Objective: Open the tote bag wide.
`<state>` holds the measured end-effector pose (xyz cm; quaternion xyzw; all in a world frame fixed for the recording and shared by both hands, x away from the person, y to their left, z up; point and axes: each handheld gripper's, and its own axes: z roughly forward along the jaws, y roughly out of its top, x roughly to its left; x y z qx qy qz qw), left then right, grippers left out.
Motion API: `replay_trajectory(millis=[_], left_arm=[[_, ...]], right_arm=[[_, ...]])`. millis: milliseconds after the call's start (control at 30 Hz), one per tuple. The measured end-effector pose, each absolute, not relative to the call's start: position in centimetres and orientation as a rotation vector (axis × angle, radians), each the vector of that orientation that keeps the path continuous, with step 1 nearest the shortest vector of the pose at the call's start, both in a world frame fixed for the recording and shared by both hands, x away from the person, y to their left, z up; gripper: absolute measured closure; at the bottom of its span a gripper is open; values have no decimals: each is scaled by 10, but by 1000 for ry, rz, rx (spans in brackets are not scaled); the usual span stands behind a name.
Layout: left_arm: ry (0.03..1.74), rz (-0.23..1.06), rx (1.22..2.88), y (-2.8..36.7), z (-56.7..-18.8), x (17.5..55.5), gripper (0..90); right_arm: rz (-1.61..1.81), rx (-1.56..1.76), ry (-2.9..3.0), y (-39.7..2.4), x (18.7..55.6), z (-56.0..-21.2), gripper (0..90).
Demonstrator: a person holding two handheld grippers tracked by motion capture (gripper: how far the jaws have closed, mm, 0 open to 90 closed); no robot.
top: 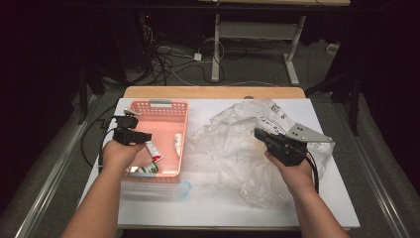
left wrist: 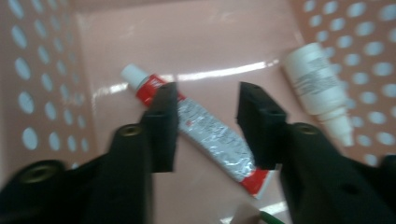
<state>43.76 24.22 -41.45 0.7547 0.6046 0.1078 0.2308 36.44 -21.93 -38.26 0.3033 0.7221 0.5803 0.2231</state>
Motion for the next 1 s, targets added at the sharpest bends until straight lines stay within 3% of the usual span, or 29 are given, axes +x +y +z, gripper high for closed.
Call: replay_trajectory(millis=[67,533,1000], left_arm=[[1691,336,2116,238,-417,439,883],[1852,301,2234,231,-438,451,884],[1800,284,2261,227,-438,462,883]], right_arm=[[1606,840,1990,-220,364,-382,900],[1599,841,1984,-221,363,-381,900],[1586,836,1984,-221,363,-382,900]])
